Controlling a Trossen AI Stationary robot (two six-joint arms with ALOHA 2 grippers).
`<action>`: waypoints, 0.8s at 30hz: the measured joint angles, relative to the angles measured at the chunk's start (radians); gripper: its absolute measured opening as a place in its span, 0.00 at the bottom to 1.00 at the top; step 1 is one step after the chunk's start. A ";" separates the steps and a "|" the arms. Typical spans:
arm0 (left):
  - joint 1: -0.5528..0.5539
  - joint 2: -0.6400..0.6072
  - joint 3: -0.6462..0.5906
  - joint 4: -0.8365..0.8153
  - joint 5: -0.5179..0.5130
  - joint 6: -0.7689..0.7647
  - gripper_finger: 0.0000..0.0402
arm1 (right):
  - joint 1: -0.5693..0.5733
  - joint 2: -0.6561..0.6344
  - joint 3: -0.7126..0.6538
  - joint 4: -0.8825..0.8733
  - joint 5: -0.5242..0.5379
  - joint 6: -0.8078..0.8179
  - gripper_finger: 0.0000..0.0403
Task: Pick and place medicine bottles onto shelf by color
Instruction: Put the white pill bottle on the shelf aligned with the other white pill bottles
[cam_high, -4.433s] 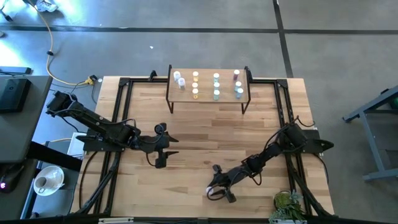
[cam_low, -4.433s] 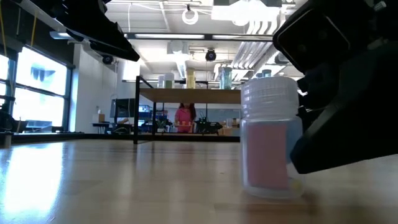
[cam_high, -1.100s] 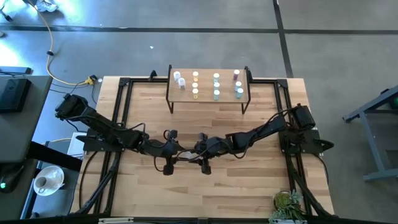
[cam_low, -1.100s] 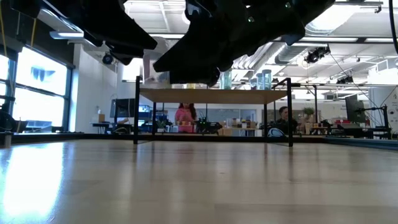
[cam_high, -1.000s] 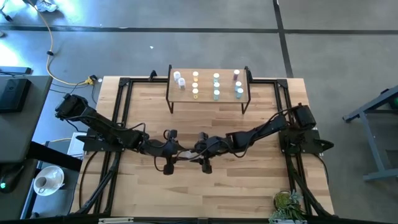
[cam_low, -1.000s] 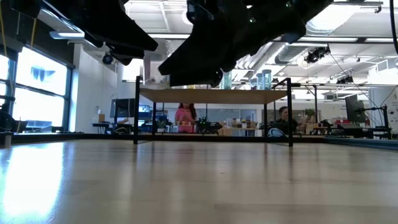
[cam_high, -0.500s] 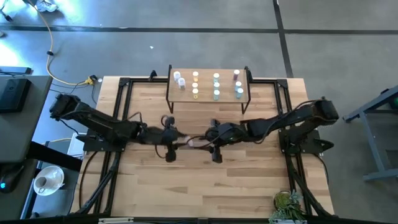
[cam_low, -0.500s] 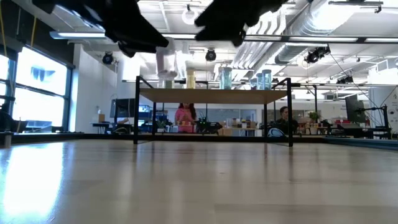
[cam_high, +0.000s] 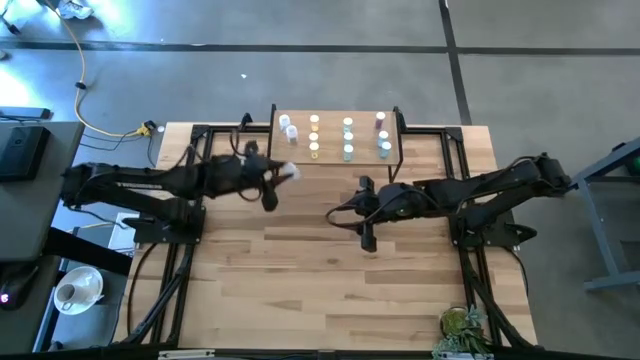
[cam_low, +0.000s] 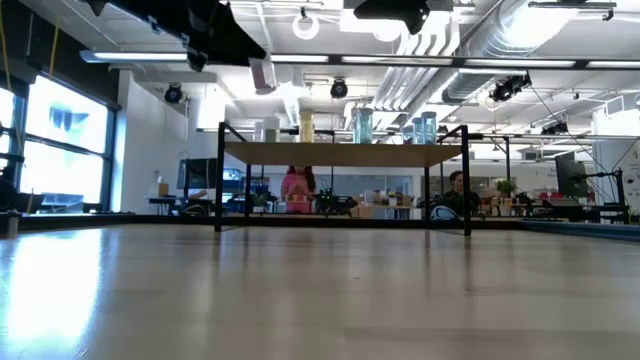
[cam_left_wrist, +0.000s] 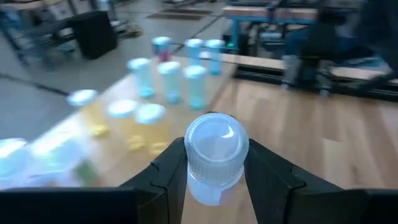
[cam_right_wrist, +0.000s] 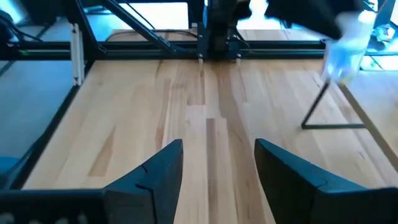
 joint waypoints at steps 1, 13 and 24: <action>0.023 -0.007 0.017 -0.027 0.000 0.000 0.31 | 0.000 -0.003 0.000 -0.010 0.005 0.000 0.47; 0.214 0.060 0.187 -0.221 0.053 0.008 0.31 | 0.000 -0.009 0.000 -0.056 0.011 0.000 0.47; 0.252 0.212 0.185 -0.245 0.031 -0.019 0.31 | 0.000 -0.009 0.000 -0.076 0.011 0.018 0.47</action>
